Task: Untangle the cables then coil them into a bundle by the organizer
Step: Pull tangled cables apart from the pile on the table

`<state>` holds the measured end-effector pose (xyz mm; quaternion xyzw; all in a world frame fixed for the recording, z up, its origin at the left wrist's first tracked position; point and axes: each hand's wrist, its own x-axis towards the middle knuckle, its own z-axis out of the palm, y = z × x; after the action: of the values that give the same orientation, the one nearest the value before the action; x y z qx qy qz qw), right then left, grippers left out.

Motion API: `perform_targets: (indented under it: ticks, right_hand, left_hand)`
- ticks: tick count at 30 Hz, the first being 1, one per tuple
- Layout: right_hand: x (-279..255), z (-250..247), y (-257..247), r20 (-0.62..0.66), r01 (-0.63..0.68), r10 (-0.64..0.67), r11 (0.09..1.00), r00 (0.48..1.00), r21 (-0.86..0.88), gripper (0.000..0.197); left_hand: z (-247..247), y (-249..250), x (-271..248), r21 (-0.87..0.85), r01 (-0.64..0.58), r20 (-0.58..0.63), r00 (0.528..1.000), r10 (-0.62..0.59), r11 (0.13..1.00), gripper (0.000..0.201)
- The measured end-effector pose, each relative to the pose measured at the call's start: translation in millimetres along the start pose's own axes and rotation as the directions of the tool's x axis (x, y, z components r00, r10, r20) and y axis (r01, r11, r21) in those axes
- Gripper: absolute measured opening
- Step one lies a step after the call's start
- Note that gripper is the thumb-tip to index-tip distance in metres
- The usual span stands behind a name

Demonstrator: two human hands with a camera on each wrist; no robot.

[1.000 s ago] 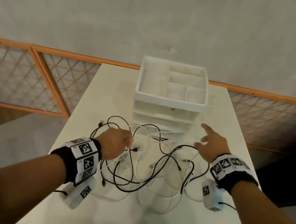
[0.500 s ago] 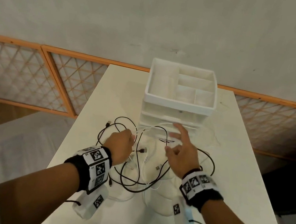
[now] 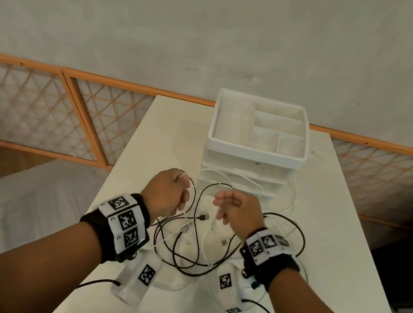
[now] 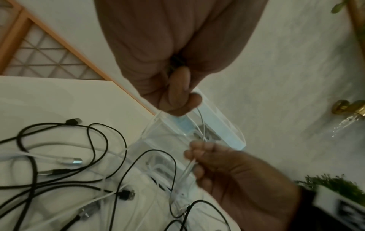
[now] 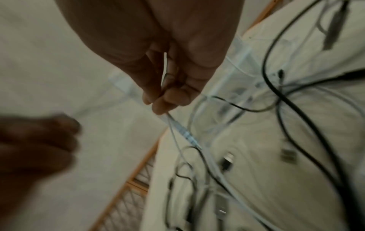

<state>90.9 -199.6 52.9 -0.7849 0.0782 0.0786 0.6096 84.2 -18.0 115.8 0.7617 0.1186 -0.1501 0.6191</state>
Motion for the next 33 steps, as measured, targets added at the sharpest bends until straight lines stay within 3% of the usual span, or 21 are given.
perform_targets:
  ticks: [4, 8, 12, 17, 20, 22, 24, 27, 29, 31, 33]
  right_hand:
    - [-27, -16, -49, 0.023, 0.12, -0.132, 0.951, 0.991, 0.285, 0.015]
    - [-36, -13, -67, -0.053, 0.184, -0.177, 0.912, 0.983, 0.366, 0.015]
    - [-35, -17, -70, -0.156, 0.225, -0.178, 0.896, 0.972, 0.381, 0.014]
    - [-37, -31, -70, -0.162, 0.336, -0.316, 0.934, 0.935, 0.121, 0.014]
    - [-32, -39, -58, -0.052, 0.332, -0.336, 0.941, 0.94, -0.07, 0.017]
    - [-27, -36, -45, 0.047, 0.271, -0.267, 0.946, 0.963, -0.18, 0.012]
    - [-21, -31, -24, 0.099, 0.178, -0.153, 0.923, 0.983, -0.342, 0.022]
    - [-13, -37, 13, 0.11, 0.018, 0.062, 0.791, 0.992, -0.611, 0.031]
    - [-12, -47, 16, 0.096, -0.038, 0.134, 0.753, 0.986, -0.657, 0.032]
    - [-19, -55, -16, 0.112, 0.064, 0.013, 0.756, 0.994, -0.652, 0.033]
    - [-30, -59, -69, 0.111, 0.243, -0.219, 0.795, 0.969, -0.555, 0.033]
  left_hand:
    - [6, 12, 0, -0.07, -0.022, 0.105, 0.994, 0.029, 0.997, 0.022]
    - [27, 30, -5, -0.016, -0.111, 0.207, 0.972, 0.112, 0.994, 0.024]
    - [37, 37, -8, -0.039, -0.082, 0.265, 0.96, 0.089, 0.996, 0.026]
    - [36, 48, -5, -0.009, -0.131, 0.231, 0.964, 0.13, 0.991, 0.029]
    - [29, 57, -6, 0.067, -0.211, 0.235, 0.953, 0.19, 0.975, 0.034]
    - [25, 65, -10, 0.073, -0.264, 0.256, 0.937, 0.238, 0.962, 0.036]
    - [20, 77, -14, 0.01, -0.313, 0.23, 0.925, 0.303, 0.95, 0.038]
    - [4, 94, -16, -0.067, -0.383, 0.131, 0.912, 0.388, 0.921, 0.041]
    - [-7, 95, -12, -0.081, -0.371, 0.069, 0.924, 0.377, 0.925, 0.039]
    - [-9, 86, -8, -0.057, -0.303, 0.024, 0.952, 0.305, 0.951, 0.035]
    - [2, 74, -7, -0.071, -0.253, 0.02, 0.967, 0.255, 0.965, 0.032]
